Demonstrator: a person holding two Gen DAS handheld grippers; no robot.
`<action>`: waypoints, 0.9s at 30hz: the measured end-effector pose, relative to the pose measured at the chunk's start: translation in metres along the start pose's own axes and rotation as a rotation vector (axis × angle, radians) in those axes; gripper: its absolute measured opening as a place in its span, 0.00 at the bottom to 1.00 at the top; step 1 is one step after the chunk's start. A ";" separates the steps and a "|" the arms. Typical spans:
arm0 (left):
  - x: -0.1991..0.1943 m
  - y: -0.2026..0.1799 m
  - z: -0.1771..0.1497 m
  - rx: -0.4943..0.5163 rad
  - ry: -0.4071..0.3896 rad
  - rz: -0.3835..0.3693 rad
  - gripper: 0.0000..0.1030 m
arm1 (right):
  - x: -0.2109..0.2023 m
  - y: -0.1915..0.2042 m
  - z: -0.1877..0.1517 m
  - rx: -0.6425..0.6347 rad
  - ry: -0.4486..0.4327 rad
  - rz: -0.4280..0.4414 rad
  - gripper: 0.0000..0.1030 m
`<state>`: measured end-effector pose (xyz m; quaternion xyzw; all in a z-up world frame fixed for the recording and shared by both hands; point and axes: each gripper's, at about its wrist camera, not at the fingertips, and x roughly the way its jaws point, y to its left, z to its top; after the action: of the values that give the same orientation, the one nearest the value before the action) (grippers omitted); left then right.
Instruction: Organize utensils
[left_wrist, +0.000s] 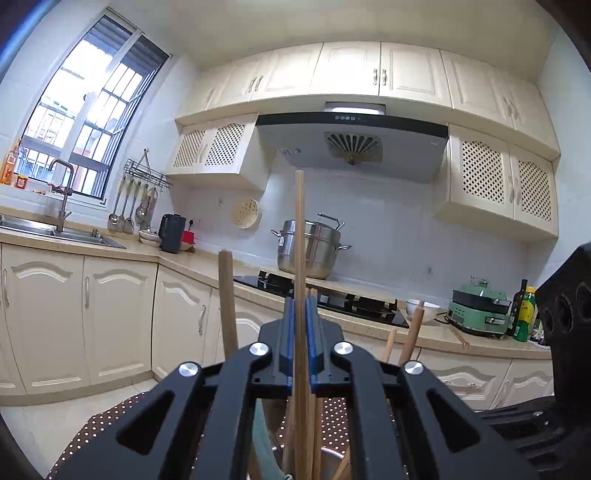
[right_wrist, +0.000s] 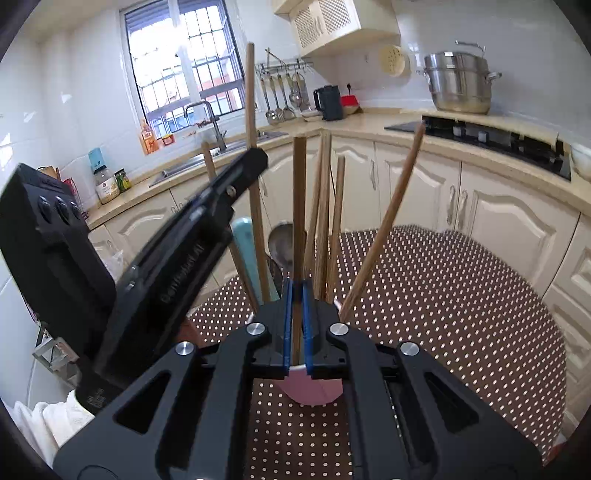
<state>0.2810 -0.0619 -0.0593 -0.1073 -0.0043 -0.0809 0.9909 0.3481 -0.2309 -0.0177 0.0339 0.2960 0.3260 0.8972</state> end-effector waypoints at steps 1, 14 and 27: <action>0.000 0.000 -0.002 0.002 0.006 -0.001 0.06 | -0.001 -0.002 0.000 0.010 -0.001 0.004 0.05; -0.021 0.005 -0.021 0.030 0.062 -0.002 0.06 | -0.007 -0.009 -0.002 0.063 -0.009 0.020 0.06; -0.046 0.004 -0.033 0.065 0.145 -0.007 0.06 | -0.021 -0.001 -0.005 0.113 -0.035 -0.009 0.14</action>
<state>0.2363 -0.0578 -0.0940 -0.0690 0.0646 -0.0918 0.9913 0.3335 -0.2451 -0.0117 0.0886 0.2983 0.3041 0.9004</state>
